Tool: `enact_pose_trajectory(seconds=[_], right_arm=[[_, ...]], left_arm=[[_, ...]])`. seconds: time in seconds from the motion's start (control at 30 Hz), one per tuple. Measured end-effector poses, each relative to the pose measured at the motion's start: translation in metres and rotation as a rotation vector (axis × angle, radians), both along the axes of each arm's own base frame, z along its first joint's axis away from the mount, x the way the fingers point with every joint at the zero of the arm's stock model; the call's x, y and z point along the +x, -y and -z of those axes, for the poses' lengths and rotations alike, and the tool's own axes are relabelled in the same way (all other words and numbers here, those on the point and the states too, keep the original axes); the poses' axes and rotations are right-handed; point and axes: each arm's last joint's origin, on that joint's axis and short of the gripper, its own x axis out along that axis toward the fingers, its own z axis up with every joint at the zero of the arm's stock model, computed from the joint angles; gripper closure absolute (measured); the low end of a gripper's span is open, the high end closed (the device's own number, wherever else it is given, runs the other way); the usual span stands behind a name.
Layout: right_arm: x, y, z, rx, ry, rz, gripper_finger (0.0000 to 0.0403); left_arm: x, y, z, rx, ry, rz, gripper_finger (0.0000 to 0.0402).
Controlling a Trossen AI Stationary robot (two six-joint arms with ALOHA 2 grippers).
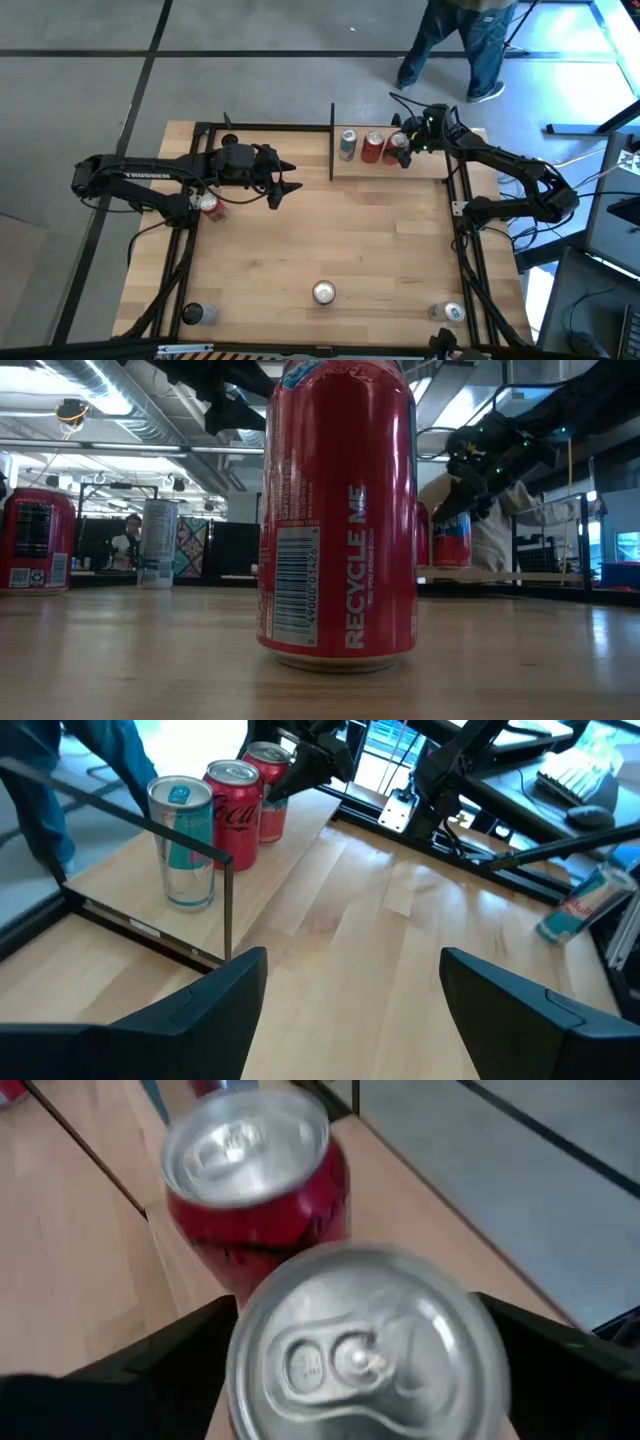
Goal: Place canned beverage on shelf
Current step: Put the top red soda can on the shelf, then put the top white-blue soda can on the shelf
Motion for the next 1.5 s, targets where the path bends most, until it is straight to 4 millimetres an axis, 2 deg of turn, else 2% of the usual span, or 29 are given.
enact_pose_trajectory(seconds=[0.13, 0.2, 0.37, 0.53, 0.67, 0.8, 0.93, 1.1, 1.3, 1.4, 1.5], right_arm=[[-0.002, -0.003, -0.028, -0.015, 0.010, 0.002, 0.0040], [-0.005, -0.007, -0.044, 0.009, 0.011, 0.015, 0.0043], [0.000, -0.031, -0.089, 0.020, 0.022, 0.019, 0.0044], [0.023, -0.065, -0.139, 0.046, 0.180, -0.049, 0.0044], [0.050, -0.099, -0.158, 0.076, 0.278, -0.110, 0.0044], [0.068, -0.131, -0.161, 0.085, 0.323, -0.137, 0.0043], [0.083, -0.153, -0.151, 0.103, 0.265, -0.172, 0.0043], [0.099, -0.173, -0.137, 0.120, 0.191, -0.250, 0.0043], [0.118, -0.193, -0.118, 0.131, 0.102, -0.336, 0.0043], [0.126, -0.200, -0.111, 0.134, 0.084, -0.365, 0.0043], [0.130, -0.202, -0.115, 0.210, 0.104, -0.407, 0.0043]], left_arm=[[-0.001, 0.000, -0.002, 0.054, -0.018, 0.024, 0.0108], [-0.001, -0.001, -0.009, 0.071, -0.004, 0.027, 0.0108], [-0.008, 0.000, -0.028, 0.068, -0.035, 0.027, 0.0108], [-0.018, 0.003, -0.041, 0.045, -0.140, 0.098, 0.0108], [-0.032, 0.008, -0.049, -0.018, -0.268, 0.129, 0.0108], [-0.053, 0.013, -0.061, -0.060, -0.387, 0.127, 0.0108], [-0.071, 0.014, -0.066, -0.100, -0.481, 0.044, 0.0108], [-0.085, 0.015, -0.072, -0.130, -0.455, -0.021, 0.0108], [-0.083, 0.014, -0.072, -0.175, -0.437, -0.061, 0.0103], [-0.078, 0.014, -0.068, -0.200, -0.463, -0.030, 0.0083], [-0.069, 0.010, -0.063, -0.228, -0.493, -0.036, 0.0056]])
